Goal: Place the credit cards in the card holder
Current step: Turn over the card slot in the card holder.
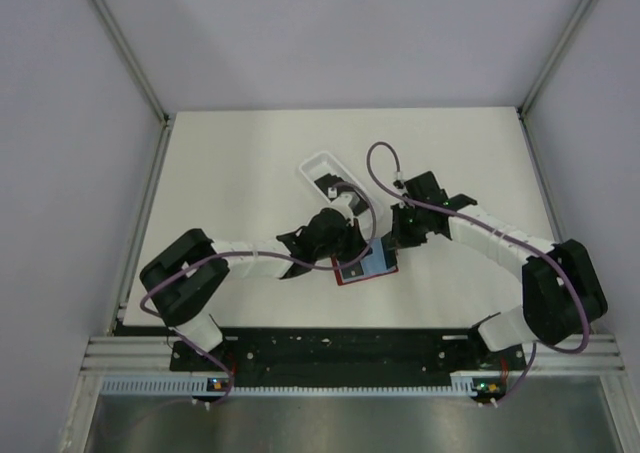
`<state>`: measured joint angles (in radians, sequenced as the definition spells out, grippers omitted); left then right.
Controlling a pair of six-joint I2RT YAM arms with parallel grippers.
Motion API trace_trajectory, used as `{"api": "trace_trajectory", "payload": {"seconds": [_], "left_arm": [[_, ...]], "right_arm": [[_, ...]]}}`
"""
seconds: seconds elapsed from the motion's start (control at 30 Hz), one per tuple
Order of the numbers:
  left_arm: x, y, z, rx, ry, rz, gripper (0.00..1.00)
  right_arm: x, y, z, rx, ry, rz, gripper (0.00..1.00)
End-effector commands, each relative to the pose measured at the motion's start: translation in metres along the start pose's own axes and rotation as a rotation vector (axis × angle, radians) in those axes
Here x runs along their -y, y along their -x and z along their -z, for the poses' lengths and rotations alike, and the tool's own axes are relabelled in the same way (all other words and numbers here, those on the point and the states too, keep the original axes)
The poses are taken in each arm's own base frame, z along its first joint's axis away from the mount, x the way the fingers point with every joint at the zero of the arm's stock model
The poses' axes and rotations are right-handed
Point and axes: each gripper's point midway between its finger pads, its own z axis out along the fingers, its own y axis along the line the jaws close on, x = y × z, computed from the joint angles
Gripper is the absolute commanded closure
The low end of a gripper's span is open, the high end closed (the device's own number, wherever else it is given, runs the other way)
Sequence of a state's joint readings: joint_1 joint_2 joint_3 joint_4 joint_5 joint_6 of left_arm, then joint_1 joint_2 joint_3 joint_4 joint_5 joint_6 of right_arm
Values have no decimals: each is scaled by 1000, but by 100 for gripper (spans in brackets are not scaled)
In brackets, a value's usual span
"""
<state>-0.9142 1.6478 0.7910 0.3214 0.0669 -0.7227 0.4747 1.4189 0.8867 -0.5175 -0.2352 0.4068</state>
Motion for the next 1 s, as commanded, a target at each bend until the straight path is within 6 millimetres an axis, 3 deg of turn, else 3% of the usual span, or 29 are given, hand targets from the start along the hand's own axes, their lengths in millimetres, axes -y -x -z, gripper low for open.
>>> {"api": "trace_trajectory", "payload": {"seconds": [0.0,0.23,0.7,0.97], "left_arm": [[18,19,-7,49,-51,-22,100],[21,18,-21,32,-58,-21,100],[17,2,-47,-29,-39,-35,100],[-7,-21,-50,-91,34,-30,100]], "right_arm": [[5,23,4,53,-53,25,100],[26,18,2,35,-160,16,100],[31,7,-8,-17,-169,7,100],[30,5,-9,-21,-163,4,100]]}}
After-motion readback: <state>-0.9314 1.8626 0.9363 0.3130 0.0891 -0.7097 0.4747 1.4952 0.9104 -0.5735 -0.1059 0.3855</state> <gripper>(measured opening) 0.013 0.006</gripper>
